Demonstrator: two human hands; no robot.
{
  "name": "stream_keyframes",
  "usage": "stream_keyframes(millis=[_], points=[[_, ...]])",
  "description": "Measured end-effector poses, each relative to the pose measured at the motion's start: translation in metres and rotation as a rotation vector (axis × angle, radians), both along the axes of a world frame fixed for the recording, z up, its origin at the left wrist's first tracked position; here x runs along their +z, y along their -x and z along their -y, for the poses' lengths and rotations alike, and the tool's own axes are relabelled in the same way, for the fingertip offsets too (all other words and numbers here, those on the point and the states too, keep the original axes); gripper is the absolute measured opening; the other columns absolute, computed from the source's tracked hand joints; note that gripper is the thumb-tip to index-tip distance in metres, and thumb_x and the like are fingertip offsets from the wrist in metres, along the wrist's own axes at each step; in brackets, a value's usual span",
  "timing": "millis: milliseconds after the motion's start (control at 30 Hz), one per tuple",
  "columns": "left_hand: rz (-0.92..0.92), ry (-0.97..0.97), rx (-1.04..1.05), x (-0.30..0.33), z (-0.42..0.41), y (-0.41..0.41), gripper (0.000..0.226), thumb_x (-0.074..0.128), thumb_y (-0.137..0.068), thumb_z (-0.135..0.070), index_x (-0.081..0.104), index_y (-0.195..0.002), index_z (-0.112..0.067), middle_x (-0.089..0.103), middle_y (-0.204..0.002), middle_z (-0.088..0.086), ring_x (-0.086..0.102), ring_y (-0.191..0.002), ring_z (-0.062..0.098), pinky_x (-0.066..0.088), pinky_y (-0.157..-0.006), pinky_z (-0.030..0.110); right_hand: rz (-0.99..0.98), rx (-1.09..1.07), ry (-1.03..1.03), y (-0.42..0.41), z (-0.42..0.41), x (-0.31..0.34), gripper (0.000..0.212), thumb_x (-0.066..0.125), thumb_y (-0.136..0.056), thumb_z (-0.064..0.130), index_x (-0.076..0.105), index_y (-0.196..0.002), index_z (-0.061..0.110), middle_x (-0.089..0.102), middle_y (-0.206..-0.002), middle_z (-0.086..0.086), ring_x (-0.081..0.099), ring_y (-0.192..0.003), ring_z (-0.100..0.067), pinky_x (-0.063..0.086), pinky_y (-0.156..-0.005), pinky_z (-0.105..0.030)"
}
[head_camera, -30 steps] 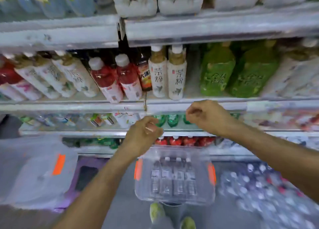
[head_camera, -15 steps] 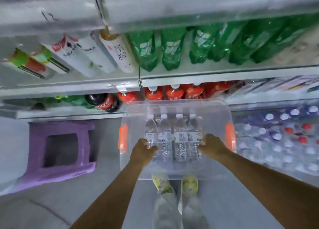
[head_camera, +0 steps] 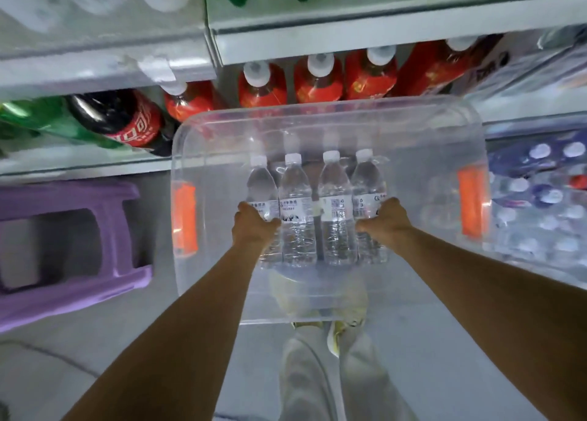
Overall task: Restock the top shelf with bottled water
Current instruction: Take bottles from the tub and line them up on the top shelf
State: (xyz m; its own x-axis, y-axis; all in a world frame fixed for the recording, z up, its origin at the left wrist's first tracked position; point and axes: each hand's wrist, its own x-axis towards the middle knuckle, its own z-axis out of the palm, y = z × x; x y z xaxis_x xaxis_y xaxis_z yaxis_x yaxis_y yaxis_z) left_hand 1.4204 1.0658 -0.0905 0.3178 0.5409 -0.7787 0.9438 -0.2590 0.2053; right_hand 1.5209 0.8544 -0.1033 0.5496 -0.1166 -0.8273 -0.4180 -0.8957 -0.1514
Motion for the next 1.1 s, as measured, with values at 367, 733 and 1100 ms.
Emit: stream_keyframes(millis=[367, 733, 1100], points=[[0.083, 0.042, 0.094, 0.050, 0.006, 0.002, 0.076, 0.080, -0.061, -0.048, 0.055, -0.119, -0.006, 0.063, -0.113, 0.013, 0.065, -0.098, 0.032, 0.054, -0.088, 0.044, -0.030, -0.244, -0.171, 0.007, -0.008, 0.060, 0.054, 0.080, -0.065, 0.019, 0.060, -0.113, 0.003, 0.070, -0.100, -0.013, 0.069, -0.092, -0.029, 0.058, -0.078, -0.035], [0.416, 0.302, 0.361, 0.245, 0.020, 0.006, 0.040, 0.079, -0.076, -0.018, 0.060, -0.111, -0.012, 0.068, -0.089, 0.000, 0.059, -0.069, 0.011, 0.042, -0.054, 0.020, 0.109, -0.117, -0.558, 0.024, -0.031, 0.266, 0.024, 0.074, -0.068, -0.005, 0.057, -0.077, 0.009, 0.057, -0.060, 0.004, 0.054, -0.056, -0.010, 0.039, -0.042, -0.015], [0.877, 0.332, 0.254, 0.455, 0.007, -0.002, 0.079, 0.076, -0.084, -0.026, 0.030, -0.146, -0.011, 0.041, -0.124, -0.011, 0.043, -0.110, 0.008, 0.036, -0.088, 0.023, 0.415, 0.057, -0.834, 0.017, -0.060, 0.483, 0.066, 0.090, -0.060, 0.041, 0.049, -0.108, 0.025, 0.069, -0.102, 0.005, 0.067, -0.092, -0.008, 0.054, -0.083, -0.025]])
